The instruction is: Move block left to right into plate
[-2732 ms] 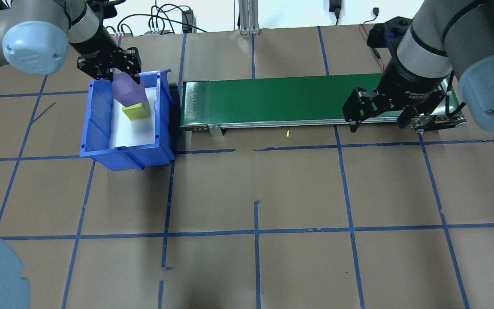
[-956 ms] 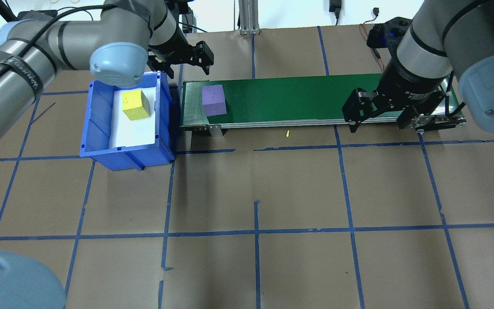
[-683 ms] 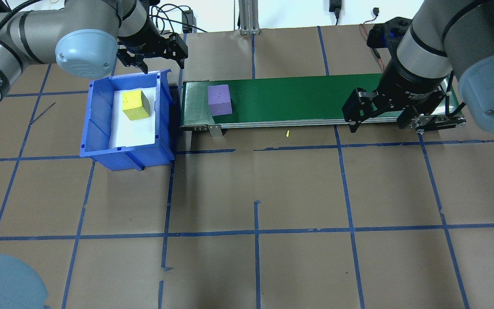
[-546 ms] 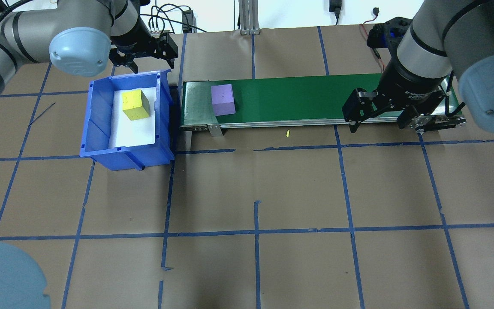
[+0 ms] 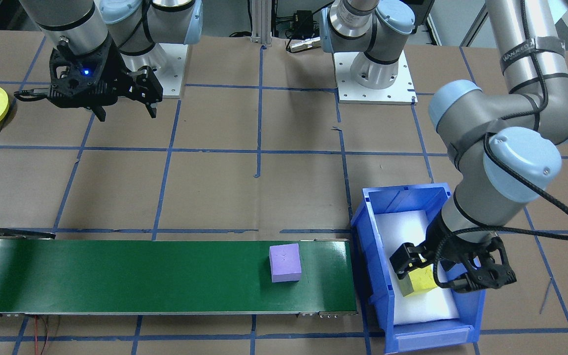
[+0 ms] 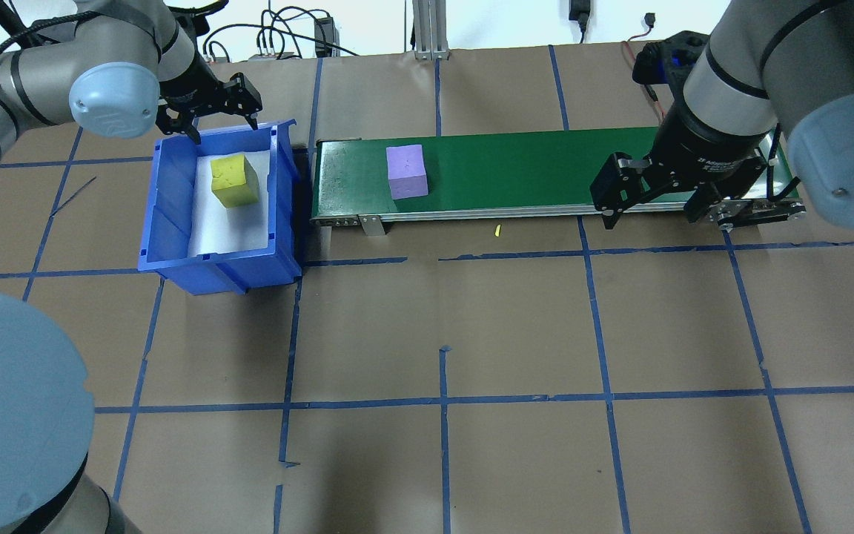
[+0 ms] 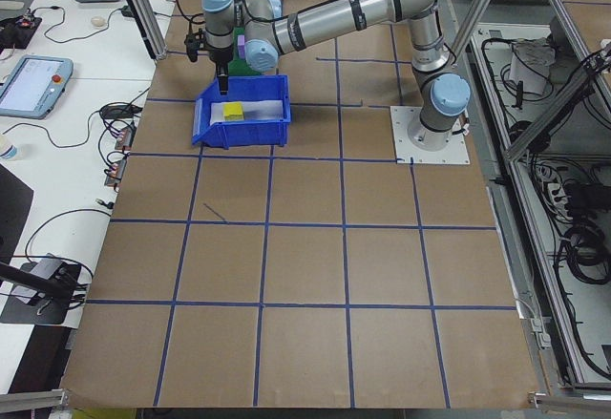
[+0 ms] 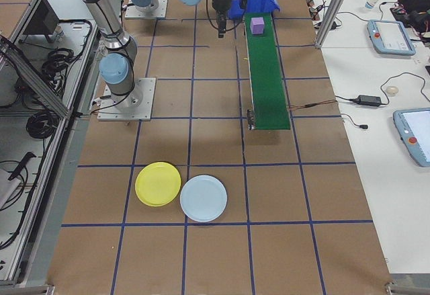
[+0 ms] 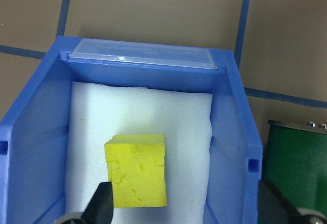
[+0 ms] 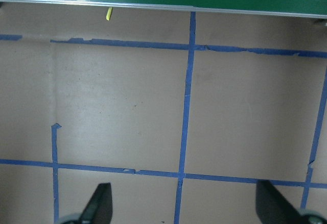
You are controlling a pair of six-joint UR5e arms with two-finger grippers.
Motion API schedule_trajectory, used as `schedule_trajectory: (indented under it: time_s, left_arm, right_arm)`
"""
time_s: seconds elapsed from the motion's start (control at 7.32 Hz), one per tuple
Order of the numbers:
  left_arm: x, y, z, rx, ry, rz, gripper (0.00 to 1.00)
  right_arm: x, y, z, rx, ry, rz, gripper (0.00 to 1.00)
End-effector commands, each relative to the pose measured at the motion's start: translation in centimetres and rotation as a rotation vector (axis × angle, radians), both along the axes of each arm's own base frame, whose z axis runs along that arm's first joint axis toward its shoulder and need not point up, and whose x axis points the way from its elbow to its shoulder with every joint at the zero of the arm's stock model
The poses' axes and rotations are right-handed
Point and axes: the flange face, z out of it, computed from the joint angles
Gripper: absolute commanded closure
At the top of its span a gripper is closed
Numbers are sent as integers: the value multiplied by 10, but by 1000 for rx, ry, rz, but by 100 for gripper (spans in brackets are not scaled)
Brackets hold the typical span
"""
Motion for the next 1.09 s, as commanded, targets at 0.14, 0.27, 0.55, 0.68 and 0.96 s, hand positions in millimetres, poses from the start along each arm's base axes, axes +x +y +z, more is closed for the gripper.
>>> schedule_trajectory:
  time_s: [0.14, 0.27, 0.55, 0.68, 0.96]
  left_arm:
    - [11, -6, -42, 25, 3, 29, 0]
    - [22, -8, -49, 34, 6, 46, 0]
    - [25, -8, -61, 52, 7, 50, 0]
    - [25, -9, -75, 73, 12, 51, 1]
    - [26, -6, -83, 88, 10, 21, 36]
  right_arm:
    - [-1, -109, -92, -115, -110, -31, 0]
    - [-2, -124, -106, -118, -109, -46, 0]
    - [-3, -154, -117, -102, -114, -157, 0]
    - [-3, -164, -121, -100, -112, -159, 0]
    - [-4, -170, -115, -115, -113, -157, 0]
